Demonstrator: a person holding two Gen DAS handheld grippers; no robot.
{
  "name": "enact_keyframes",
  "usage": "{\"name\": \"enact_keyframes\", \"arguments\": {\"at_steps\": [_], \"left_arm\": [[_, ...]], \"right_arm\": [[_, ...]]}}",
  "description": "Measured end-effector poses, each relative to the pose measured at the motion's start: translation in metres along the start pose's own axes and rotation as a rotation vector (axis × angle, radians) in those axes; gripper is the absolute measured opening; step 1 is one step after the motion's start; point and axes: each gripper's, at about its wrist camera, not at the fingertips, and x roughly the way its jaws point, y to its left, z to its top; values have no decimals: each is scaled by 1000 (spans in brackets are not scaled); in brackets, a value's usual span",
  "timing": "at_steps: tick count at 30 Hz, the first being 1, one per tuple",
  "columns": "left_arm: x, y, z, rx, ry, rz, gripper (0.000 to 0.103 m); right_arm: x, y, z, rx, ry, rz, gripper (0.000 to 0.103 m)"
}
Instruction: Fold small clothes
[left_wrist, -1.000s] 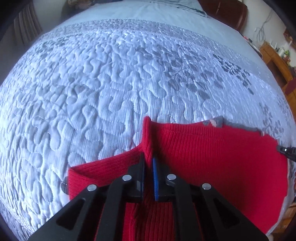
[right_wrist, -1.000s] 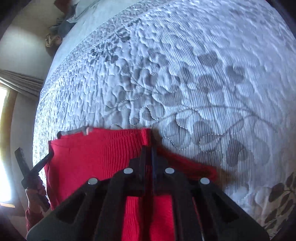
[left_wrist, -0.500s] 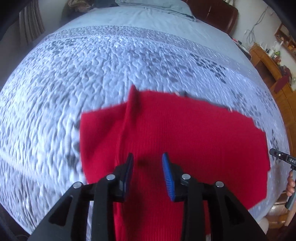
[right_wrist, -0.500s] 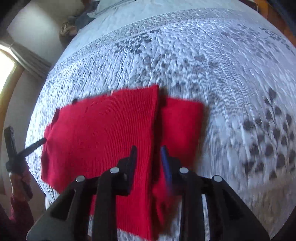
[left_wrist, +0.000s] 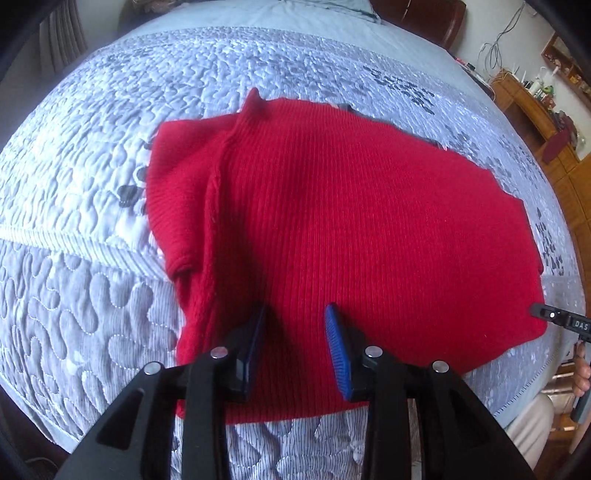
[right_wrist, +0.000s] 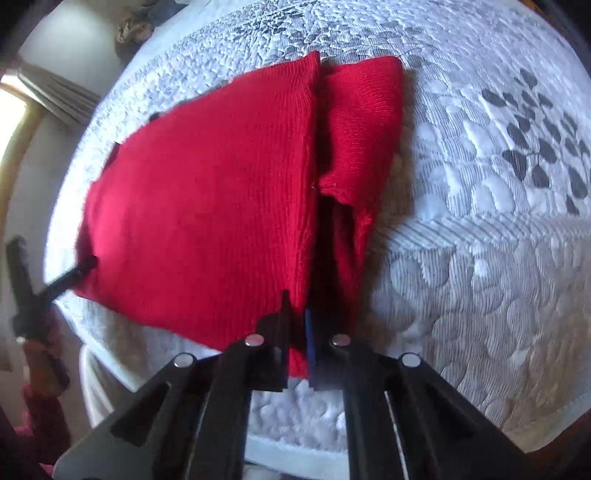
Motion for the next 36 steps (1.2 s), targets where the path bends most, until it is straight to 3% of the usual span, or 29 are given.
{"name": "enact_keyframes", "arguments": {"at_steps": [5, 10, 22, 24, 27, 36], "left_arm": [[0, 3, -3, -23, 7, -7, 34], [3, 2, -4, -23, 8, 2, 34], [6, -6, -1, -3, -1, 25, 42], [3, -10, 1, -5, 0, 14, 49], [-3, -15, 4, -7, 0, -24, 49], [-28, -42, 18, 47, -50, -51, 52]], "right_arm": [[-16, 0, 0, 3, -7, -9, 4], [4, -12, -6, 33, 47, -31, 4], [16, -10, -12, 46, 2, -57, 5], [12, -10, -13, 42, 2, -63, 9], [3, -5, -11, 35, -11, -83, 15], [-30, 5, 12, 52, -85, -119, 53]]}}
